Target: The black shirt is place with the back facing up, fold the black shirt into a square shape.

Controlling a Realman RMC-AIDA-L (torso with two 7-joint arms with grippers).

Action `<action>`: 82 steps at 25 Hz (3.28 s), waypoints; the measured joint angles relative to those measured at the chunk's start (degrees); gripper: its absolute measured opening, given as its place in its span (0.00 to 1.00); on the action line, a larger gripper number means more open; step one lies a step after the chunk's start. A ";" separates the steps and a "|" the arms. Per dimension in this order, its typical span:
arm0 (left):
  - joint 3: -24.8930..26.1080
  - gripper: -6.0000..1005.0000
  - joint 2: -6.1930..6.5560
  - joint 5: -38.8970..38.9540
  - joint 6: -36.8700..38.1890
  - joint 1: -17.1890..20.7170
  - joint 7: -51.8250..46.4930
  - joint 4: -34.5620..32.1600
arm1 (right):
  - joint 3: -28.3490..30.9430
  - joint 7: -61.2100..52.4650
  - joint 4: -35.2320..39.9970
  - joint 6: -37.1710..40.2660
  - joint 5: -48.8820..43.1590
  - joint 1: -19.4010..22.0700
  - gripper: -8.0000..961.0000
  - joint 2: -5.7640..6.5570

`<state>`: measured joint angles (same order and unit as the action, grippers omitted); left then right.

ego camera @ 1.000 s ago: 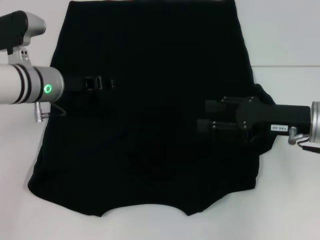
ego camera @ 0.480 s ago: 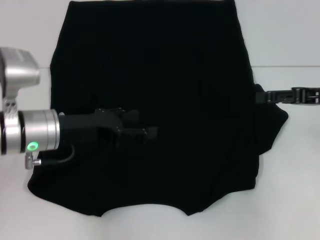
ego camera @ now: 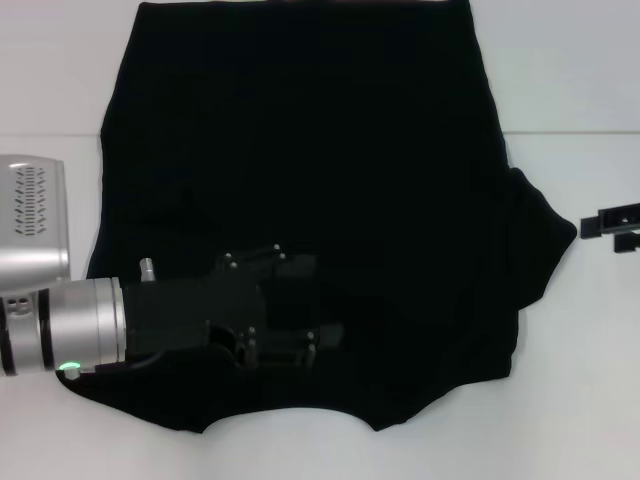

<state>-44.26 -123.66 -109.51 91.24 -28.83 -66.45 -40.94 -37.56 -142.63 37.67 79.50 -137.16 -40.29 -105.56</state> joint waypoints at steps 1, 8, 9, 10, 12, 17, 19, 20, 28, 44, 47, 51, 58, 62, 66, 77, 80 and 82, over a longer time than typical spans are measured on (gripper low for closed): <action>-0.82 0.86 0.06 -0.06 0.00 0.00 0.06 -0.05 | -0.03 -0.99 0.12 -0.34 -1.37 -0.07 0.74 0.01; -2.32 0.86 0.01 -0.15 -0.40 -0.21 1.68 0.23 | -0.74 -3.10 -2.21 -5.49 -5.62 -1.07 0.74 -0.58; -2.33 0.86 -0.01 -0.16 -0.40 -0.27 1.81 0.24 | -0.85 -3.06 -2.86 -6.56 -5.69 -1.37 0.74 -0.75; -2.35 0.86 -0.02 -0.18 -0.39 -0.31 1.91 0.26 | -0.95 -2.95 -3.76 -7.64 -5.71 -1.78 0.74 -0.97; -2.42 0.86 -0.02 -0.22 -0.36 -0.42 1.95 0.27 | -1.26 -2.74 -5.32 -9.46 -5.74 -2.48 0.74 -1.26; -2.47 0.86 0.08 -0.23 -0.35 -0.47 2.02 0.31 | -2.93 -2.50 -8.00 -14.07 -5.77 -4.00 0.73 -2.42; -2.48 0.86 0.08 -0.23 -0.35 -0.47 2.02 0.32 | -3.40 -2.50 -8.98 -15.77 -5.79 -4.52 0.73 -2.83; -2.49 0.86 0.08 -0.23 -0.37 -0.47 2.03 0.32 | -3.54 -2.50 -9.17 -16.34 -5.80 -4.64 0.73 -2.98; -2.51 0.86 0.11 -0.23 -1.64 -0.44 2.06 0.89 | -3.86 -2.51 -9.90 -18.99 -5.84 -5.39 0.73 -4.28; -2.51 0.86 0.17 -0.17 -2.50 -0.50 1.79 1.03 | -4.53 -2.57 -10.51 -18.99 -5.84 -5.54 0.70 -4.95; -2.50 0.86 0.17 -0.17 -2.49 -0.51 1.77 1.04 | -4.57 -2.60 -10.51 -19.44 -5.84 -5.57 0.68 -5.17; -2.33 0.86 0.17 -0.17 -2.48 -0.43 1.76 1.04 | -4.74 -2.59 -10.51 -20.70 -5.84 -5.60 0.67 -5.83; -2.02 0.86 0.24 -0.18 -2.47 -0.35 1.76 1.04 | -6.65 -2.66 -10.51 -23.87 -5.83 -5.62 0.56 -6.57; -1.92 0.86 0.26 -0.18 -2.47 -0.19 1.76 1.04 | -6.92 -2.58 -10.51 -24.00 -5.83 -5.67 0.38 -6.74; -1.85 0.86 0.26 -0.10 -2.47 -0.10 1.76 1.04 | -7.61 -2.53 -10.51 -24.69 -5.83 -5.68 0.23 -6.86; -1.30 0.86 0.26 0.25 -2.48 0.04 1.59 2.44 | -8.09 -1.26 -9.77 -25.56 -5.83 -4.41 0.01 -5.97; -1.01 0.86 0.26 0.31 -2.39 0.06 1.39 2.52 | -7.78 -0.84 -9.57 -25.28 -5.75 -3.73 0.01 -5.16; -1.01 0.86 0.26 0.33 -2.40 0.11 0.97 2.56 | -7.76 -0.82 -9.00 -25.03 -5.62 -3.08 0.01 -4.68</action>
<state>-45.27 -123.40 -109.17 88.84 -28.72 -65.48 -38.38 -45.32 -143.46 28.67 54.48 -142.78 -43.36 -110.25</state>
